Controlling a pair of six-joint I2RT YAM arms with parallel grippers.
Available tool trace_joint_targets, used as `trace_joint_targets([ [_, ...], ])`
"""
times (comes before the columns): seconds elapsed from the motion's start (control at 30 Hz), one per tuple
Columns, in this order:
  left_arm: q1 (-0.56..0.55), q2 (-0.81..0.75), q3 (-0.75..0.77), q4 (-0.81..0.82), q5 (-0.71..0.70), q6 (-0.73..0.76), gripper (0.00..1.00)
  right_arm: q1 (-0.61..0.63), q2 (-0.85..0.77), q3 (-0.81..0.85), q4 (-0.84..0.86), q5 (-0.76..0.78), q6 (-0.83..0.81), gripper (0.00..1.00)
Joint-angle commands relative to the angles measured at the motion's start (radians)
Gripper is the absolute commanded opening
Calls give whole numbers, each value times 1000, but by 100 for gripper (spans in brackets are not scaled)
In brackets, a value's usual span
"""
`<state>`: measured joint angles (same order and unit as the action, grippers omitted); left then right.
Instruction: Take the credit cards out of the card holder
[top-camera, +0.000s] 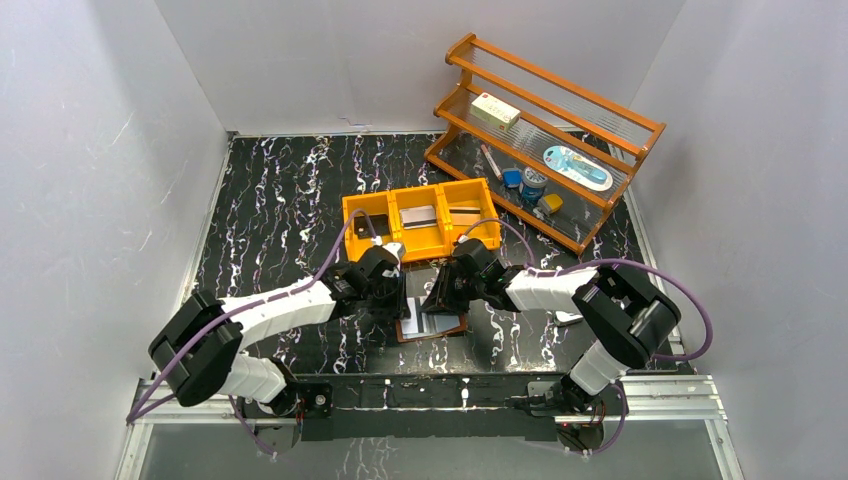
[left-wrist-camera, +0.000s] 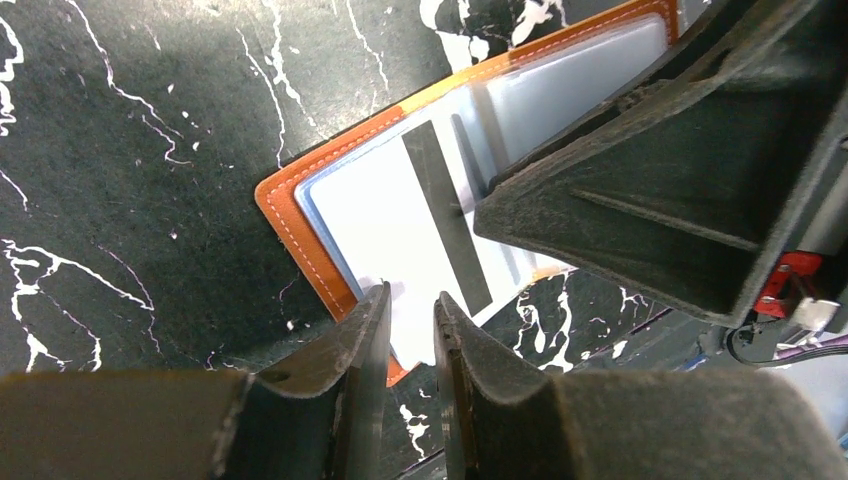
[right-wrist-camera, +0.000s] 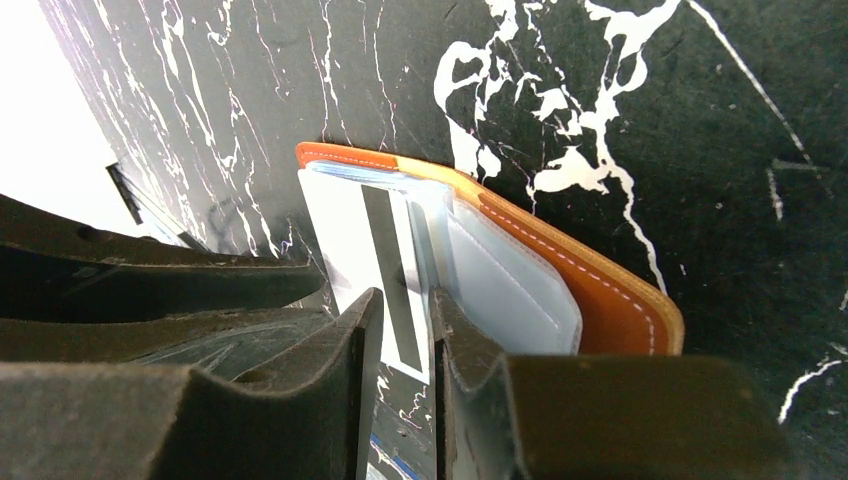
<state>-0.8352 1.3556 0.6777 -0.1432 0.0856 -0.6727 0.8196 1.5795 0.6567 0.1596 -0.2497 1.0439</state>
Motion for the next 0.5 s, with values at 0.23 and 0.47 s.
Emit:
trace_joint_targets([
  [0.23,-6,18,-36,-9,-3,-18,22,4,19,-10,34,-16,2,31],
  [0.47,-5,-3,-20,-22,-7,-5,24,4,7,-11,68,-42,-3,30],
])
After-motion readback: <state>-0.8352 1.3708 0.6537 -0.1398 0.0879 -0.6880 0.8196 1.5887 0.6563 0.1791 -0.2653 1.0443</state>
